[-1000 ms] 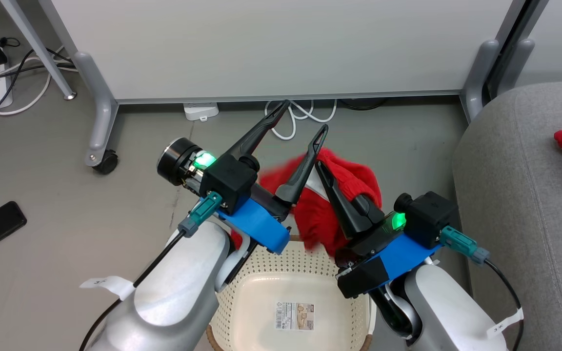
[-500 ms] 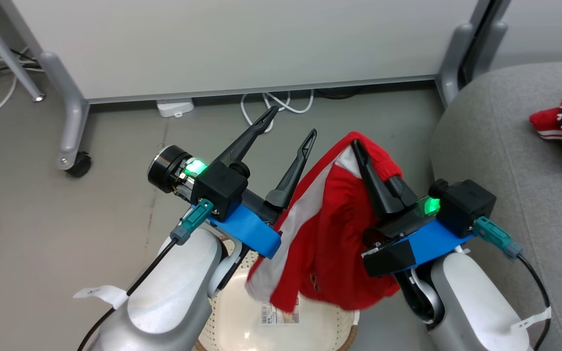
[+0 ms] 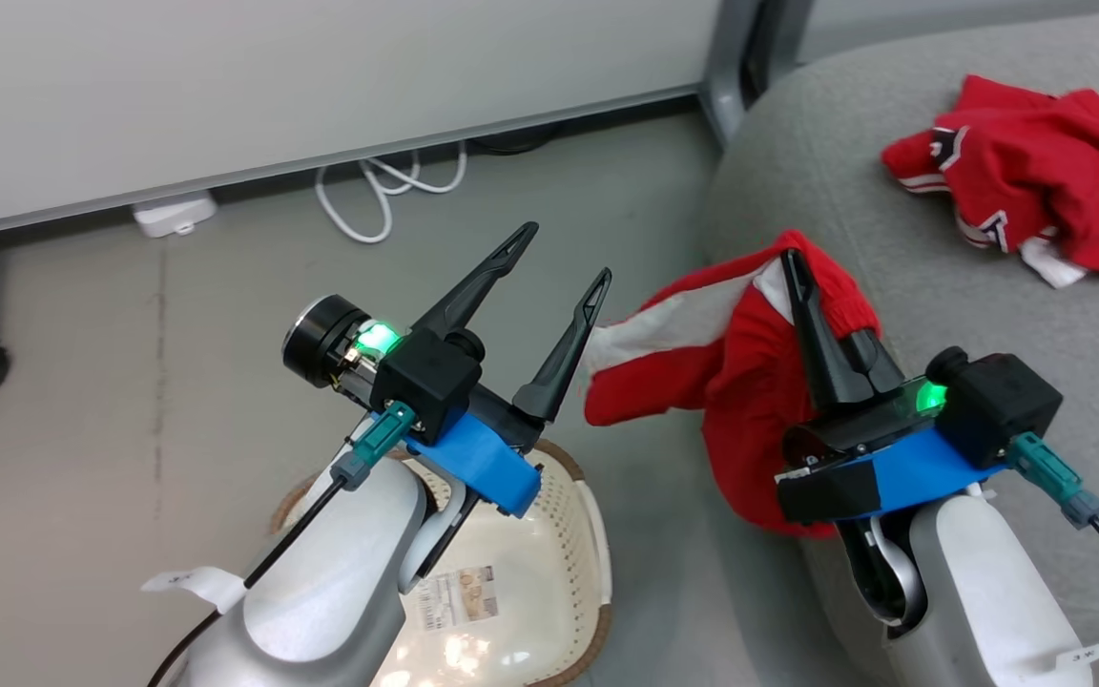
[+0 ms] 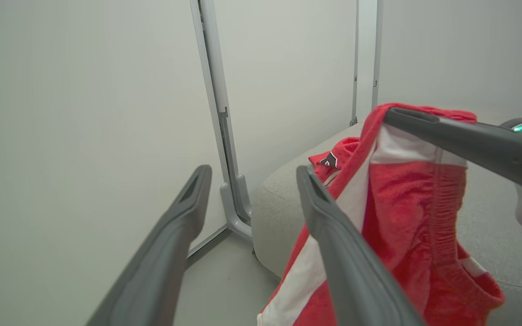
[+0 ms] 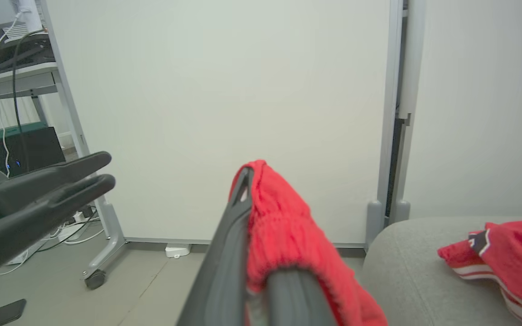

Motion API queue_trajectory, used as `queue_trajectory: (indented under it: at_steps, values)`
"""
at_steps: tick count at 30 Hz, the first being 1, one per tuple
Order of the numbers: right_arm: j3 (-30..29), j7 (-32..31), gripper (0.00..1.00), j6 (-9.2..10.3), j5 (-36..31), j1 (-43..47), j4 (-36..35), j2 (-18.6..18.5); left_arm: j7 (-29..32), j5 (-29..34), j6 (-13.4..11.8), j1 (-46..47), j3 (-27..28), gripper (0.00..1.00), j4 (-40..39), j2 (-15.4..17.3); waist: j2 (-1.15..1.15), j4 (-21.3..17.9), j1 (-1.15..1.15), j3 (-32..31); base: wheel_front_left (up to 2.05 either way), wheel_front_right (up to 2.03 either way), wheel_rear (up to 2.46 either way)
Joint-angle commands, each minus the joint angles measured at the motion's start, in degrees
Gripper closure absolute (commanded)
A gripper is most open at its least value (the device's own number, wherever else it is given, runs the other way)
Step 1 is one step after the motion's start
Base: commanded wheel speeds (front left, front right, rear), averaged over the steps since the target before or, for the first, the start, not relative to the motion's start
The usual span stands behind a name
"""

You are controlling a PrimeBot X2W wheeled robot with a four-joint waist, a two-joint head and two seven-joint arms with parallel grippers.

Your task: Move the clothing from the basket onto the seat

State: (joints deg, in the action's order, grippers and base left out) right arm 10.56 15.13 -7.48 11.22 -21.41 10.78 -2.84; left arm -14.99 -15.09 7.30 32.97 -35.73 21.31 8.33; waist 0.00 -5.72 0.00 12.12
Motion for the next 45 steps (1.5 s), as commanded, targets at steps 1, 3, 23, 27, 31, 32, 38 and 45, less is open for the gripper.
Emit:
queue_trajectory:
  at_steps: [1, 3, 23, 27, 31, 32, 38, 45]
  values:
    - [-0.8, 0.0, 1.0, -0.03, -0.7, 0.9, -0.8, -0.1, -0.3, 0.3, 0.1, -0.1, 0.0, 0.0, -0.4, 0.3, 0.0, -3.6, 0.0, 1.5, 0.0, 0.0, 0.0]
    - [-1.4, 0.0, 1.0, -0.03, -1.2, 1.2, -1.2, -0.1, -0.3, 0.4, 0.2, 0.0, -0.3, 0.0, -0.4, 0.5, 0.0, -5.1, 0.0, 1.9, 0.0, 0.0, 0.0]
    - [-5.5, 0.0, 1.0, -0.03, -2.2, 3.5, -4.2, -0.1, -0.3, -0.7, 0.2, 0.8, -3.8, 0.0, -0.2, 0.6, 0.0, -10.4, 0.0, 2.8, 0.0, 0.0, 0.0]
    - [-6.5, 0.0, 1.0, -0.03, -2.3, 0.0, -5.0, 0.0, -0.3, -0.5, 0.2, 1.2, -2.9, 0.0, -0.9, 0.9, 0.0, -9.6, 0.0, 4.0, 0.0, 0.0, 0.0]
    - [-8.2, 0.0, 1.0, -0.03, -3.7, -7.2, -6.0, 0.0, -0.3, 0.2, 0.2, 2.0, -2.1, 0.0, -1.8, 1.5, 0.0, -8.6, 0.0, 7.2, 0.0, 0.0, 0.0]
    - [-8.5, 0.0, 1.0, -0.03, -4.2, -9.5, -6.1, -0.1, -0.3, 0.4, 0.2, 2.3, -1.9, 0.0, -2.0, 1.7, 0.0, -8.4, 0.0, 8.2, 0.0, 0.0, 0.0]
    - [-14.4, 0.0, 1.0, -0.03, -6.0, -25.3, -7.7, -3.3, -0.3, 1.6, 0.2, 5.4, -1.8, 0.0, -3.2, 3.1, 0.0, -6.5, 0.0, 16.0, 0.0, 0.0, 0.0]
    - [-23.2, 0.0, 1.0, -0.02, -7.9, -42.6, -6.1, -14.1, -0.3, 2.7, 0.2, 8.8, -1.3, 0.0, -4.7, 4.0, 0.0, -4.4, 0.0, 24.6, 0.0, 0.0, 0.0]
